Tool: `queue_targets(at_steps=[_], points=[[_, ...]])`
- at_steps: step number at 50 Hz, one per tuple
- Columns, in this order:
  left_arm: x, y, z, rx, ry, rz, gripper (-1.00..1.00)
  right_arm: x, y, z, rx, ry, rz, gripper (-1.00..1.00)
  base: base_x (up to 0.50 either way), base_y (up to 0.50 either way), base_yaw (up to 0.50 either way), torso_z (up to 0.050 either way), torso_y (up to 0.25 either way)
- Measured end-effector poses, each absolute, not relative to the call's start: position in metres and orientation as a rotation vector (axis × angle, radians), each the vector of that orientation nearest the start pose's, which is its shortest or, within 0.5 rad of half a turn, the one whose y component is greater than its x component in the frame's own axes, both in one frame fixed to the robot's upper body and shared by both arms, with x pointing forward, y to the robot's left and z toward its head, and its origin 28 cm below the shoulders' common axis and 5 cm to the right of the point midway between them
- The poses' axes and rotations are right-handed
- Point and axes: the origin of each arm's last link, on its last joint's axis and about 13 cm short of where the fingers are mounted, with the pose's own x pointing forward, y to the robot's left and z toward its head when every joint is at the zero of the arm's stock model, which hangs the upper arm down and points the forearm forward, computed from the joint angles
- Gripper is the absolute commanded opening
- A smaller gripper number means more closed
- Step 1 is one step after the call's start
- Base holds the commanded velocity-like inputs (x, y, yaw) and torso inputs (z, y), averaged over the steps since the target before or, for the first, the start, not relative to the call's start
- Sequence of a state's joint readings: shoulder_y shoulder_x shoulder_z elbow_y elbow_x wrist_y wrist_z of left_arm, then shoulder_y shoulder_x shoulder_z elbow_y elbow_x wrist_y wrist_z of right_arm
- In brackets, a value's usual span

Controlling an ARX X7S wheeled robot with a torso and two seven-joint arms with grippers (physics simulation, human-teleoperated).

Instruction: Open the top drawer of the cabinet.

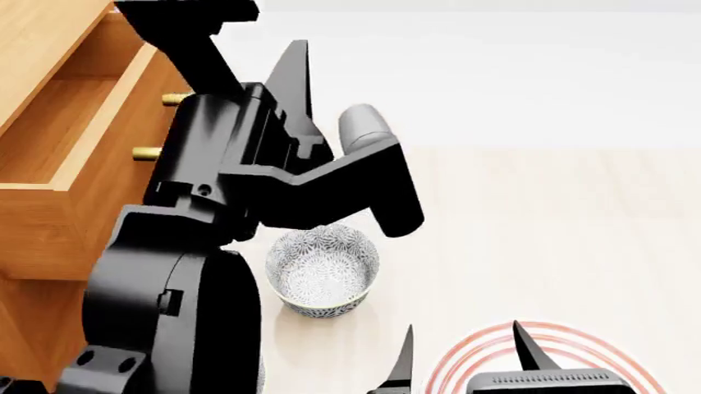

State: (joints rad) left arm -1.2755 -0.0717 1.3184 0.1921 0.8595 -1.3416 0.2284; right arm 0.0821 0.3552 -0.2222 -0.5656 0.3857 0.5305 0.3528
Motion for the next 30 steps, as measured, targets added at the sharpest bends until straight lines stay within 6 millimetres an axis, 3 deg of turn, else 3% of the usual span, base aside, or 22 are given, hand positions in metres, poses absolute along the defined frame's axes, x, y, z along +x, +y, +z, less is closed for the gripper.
queue_targets(at_steps=[14, 30], points=[[0.264, 0.104, 0.369, 1.147, -0.331, -0.011, 1.0, 0.201, -0.103, 0.102, -0.029, -0.007, 0.056, 1.0, 0.0, 0.0, 0.0, 0.0, 0.0], [0.279, 0.148, 0.44, 0.809, -0.068, -0.083, 1.0, 0.201, -0.103, 0.097, -0.023, 0.002, 0.06, 1.0, 0.0, 0.0, 0.0, 0.0, 0.0]])
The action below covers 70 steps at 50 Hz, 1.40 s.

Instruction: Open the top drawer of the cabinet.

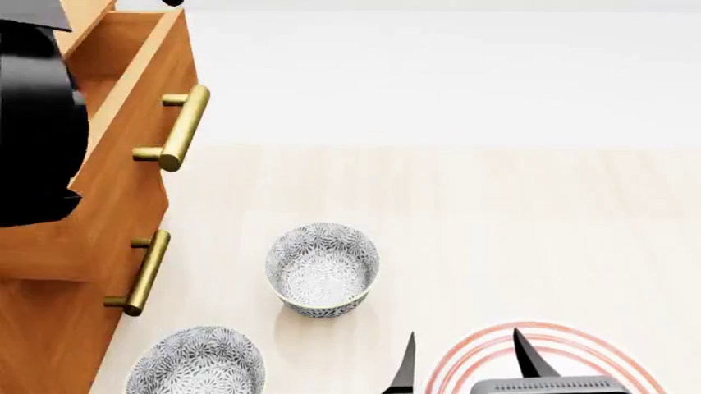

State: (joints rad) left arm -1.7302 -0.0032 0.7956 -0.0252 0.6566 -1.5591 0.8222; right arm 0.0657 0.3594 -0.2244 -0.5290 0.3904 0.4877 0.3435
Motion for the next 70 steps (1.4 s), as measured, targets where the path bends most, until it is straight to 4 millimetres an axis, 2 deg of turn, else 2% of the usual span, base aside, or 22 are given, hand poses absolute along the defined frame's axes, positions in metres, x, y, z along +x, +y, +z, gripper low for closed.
queue_targets(at_steps=[13, 23, 45, 59, 70], points=[[0.306, 0.176, 0.467, 0.486, 0.108, -0.047, 1.0, 0.202, -0.103, 0.093, -0.027, 0.015, 0.061, 1.0, 0.0, 0.0, 0.0, 0.0, 0.0], [0.313, 0.182, 0.47, 0.359, 0.175, -0.047, 1.0, 0.203, -0.102, 0.092, -0.029, 0.021, 0.063, 1.0, 0.0, 0.0, 0.0, 0.0, 0.0], [0.329, 0.18, 0.453, 0.203, 0.255, -0.114, 1.0, 0.204, -0.105, 0.087, -0.023, 0.034, 0.062, 1.0, 0.0, 0.0, 0.0, 0.0, 0.0], [0.343, 0.179, 0.442, 0.094, 0.3, -0.083, 1.0, 0.203, -0.106, 0.084, -0.027, 0.038, 0.055, 1.0, 0.0, 0.0, 0.0, 0.0, 0.0], [0.355, 0.179, 0.423, 0.047, 0.328, -0.05, 1.0, 0.203, -0.106, 0.08, -0.04, 0.041, 0.05, 1.0, 0.0, 0.0, 0.0, 0.0, 0.0]])
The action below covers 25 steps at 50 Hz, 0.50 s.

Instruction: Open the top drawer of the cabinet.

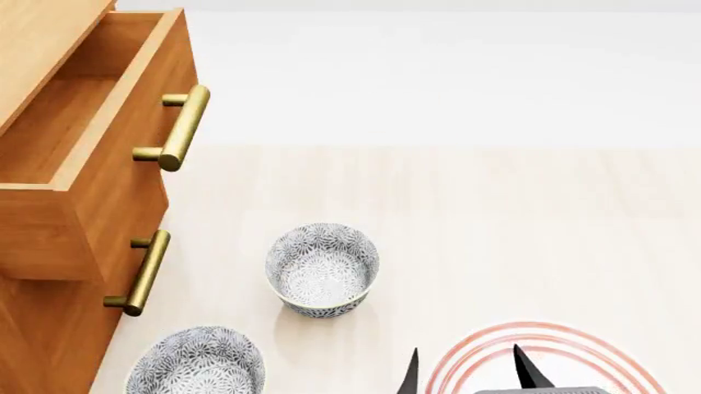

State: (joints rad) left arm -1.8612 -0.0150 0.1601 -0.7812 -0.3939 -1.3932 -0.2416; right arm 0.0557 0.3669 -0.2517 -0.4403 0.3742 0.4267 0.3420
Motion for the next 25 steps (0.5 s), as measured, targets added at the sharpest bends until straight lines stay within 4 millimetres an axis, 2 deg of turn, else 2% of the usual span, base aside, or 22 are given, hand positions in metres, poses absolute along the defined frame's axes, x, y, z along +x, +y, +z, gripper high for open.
queue_targets(at_steps=[16, 25], points=[[0.367, 0.178, 0.403, 0.001, 0.367, -0.054, 1.0, 0.203, -0.105, 0.078, -0.054, 0.042, 0.047, 1.0, 0.0, 0.0, 0.0, 0.0, 0.0], [0.378, 0.183, 0.385, -0.002, 0.397, -0.04, 1.0, 0.204, -0.105, 0.077, -0.056, 0.044, 0.047, 1.0, 0.0, 0.0, 0.0, 0.0, 0.0]])
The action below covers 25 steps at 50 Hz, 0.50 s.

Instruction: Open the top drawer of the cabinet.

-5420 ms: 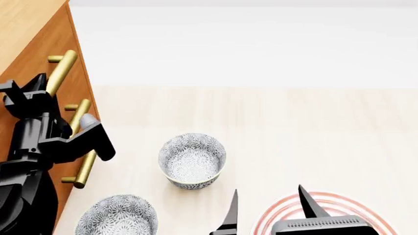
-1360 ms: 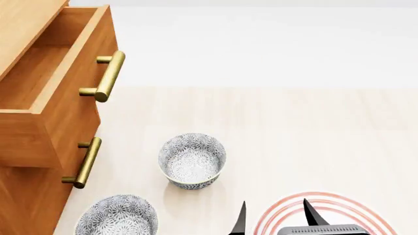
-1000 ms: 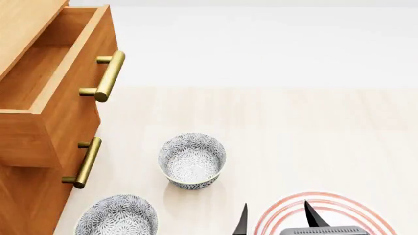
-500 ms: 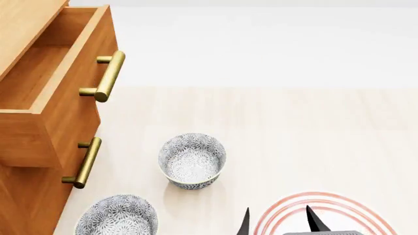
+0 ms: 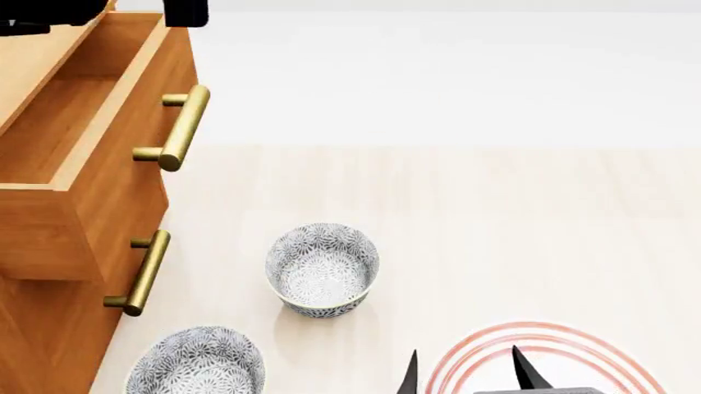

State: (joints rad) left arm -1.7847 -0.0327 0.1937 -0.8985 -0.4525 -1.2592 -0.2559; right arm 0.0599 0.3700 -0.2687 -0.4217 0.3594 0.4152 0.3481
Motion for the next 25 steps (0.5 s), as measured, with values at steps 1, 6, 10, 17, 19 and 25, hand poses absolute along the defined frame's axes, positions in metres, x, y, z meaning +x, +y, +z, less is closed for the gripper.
queue_targets(at_steps=[1, 6, 10, 17, 19, 25], points=[[0.38, 0.183, 0.383, -0.003, 0.401, -0.038, 1.0, 0.204, -0.105, 0.077, -0.057, 0.045, 0.047, 1.0, 0.0, 0.0, 0.0, 0.0, 0.0], [0.387, 0.188, 0.371, -0.004, 0.422, -0.027, 1.0, 0.205, -0.105, 0.075, -0.058, 0.048, 0.048, 1.0, 0.0, 0.0, 0.0, 0.0, 0.0], [0.392, 0.191, 0.362, -0.004, 0.437, -0.019, 1.0, 0.206, -0.105, 0.074, -0.059, 0.051, 0.05, 1.0, 0.0, 0.0, 0.0, 0.0, 0.0], [0.4, 0.198, 0.344, -0.005, 0.467, -0.022, 1.0, 0.207, -0.104, 0.072, -0.059, 0.054, 0.052, 1.0, 0.0, 0.0, 0.0, 0.0, 0.0], [0.401, 0.2, 0.338, -0.006, 0.476, -0.025, 1.0, 0.207, -0.104, 0.072, -0.059, 0.055, 0.052, 1.0, 0.0, 0.0, 0.0, 0.0, 0.0], [0.407, 0.203, 0.32, -0.015, 0.506, -0.035, 1.0, 0.206, -0.104, 0.071, -0.059, 0.056, 0.052, 1.0, 0.0, 0.0, 0.0, 0.0, 0.0]])
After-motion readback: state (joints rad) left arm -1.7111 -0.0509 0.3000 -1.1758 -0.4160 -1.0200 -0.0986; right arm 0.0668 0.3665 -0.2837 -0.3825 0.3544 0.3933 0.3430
